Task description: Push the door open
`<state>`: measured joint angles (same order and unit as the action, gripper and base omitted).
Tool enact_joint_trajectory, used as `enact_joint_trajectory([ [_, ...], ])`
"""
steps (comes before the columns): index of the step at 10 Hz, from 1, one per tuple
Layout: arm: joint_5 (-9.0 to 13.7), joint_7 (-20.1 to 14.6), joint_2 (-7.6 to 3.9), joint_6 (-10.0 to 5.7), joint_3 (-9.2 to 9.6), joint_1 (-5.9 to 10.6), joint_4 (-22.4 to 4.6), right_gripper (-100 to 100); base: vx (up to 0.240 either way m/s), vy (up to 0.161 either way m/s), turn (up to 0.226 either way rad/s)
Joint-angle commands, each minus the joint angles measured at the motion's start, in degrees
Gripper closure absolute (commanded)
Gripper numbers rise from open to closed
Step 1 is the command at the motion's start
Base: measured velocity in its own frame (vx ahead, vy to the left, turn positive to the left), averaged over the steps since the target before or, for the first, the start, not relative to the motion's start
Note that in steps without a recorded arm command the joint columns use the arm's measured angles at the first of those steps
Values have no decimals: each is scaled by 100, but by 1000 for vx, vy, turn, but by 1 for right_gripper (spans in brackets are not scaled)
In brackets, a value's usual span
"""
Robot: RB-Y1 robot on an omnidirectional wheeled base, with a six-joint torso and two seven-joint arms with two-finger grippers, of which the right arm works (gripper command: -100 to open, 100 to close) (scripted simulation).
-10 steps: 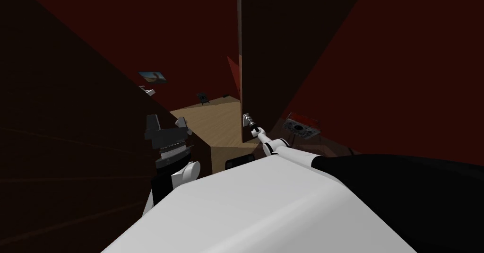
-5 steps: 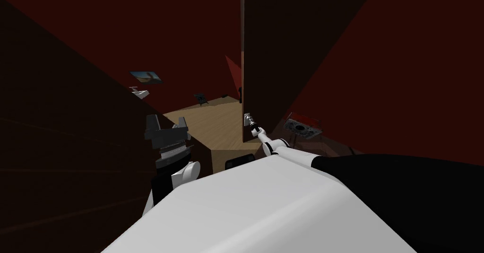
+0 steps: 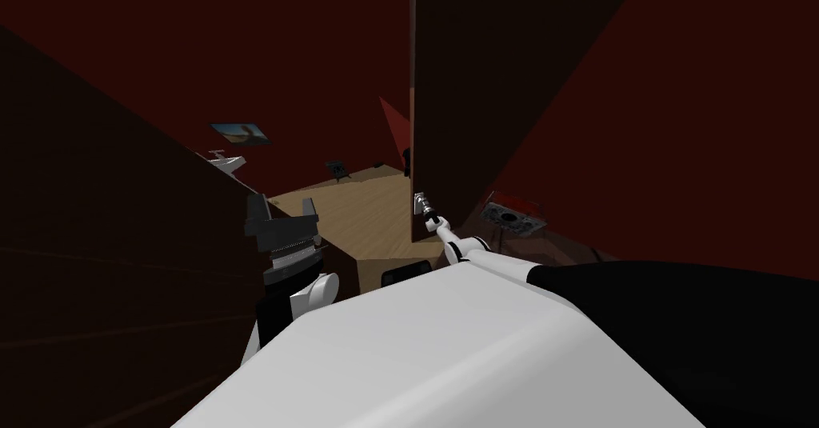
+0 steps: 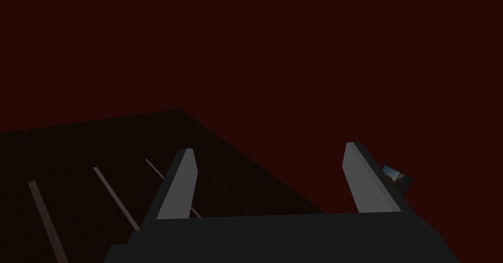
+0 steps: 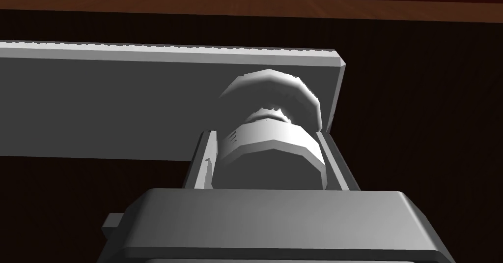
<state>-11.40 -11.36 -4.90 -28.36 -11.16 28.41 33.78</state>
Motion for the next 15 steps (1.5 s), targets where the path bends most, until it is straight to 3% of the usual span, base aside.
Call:
enact_joint_trajectory([
  [1, 26, 87, -72, -26, -105, 50, 23, 100, 190, 34, -50],
  [6, 74, 328, -78, -3, -335, 53, 68, 100, 199, 33, -106],
  [7, 100, 457, -65, 9, -460, 55, 111, 100, 225, 47, -126],
  [8, 287, 587, -32, 6, -294, 37, 117, -100, 46, -3, -89],
  [9, 287, 587, -32, 6, -294, 37, 117, -100, -109, -46, 12],
  [15, 949, 1238, 178, 24, 14, 77, 113, -100, -134, -58, -31],
])
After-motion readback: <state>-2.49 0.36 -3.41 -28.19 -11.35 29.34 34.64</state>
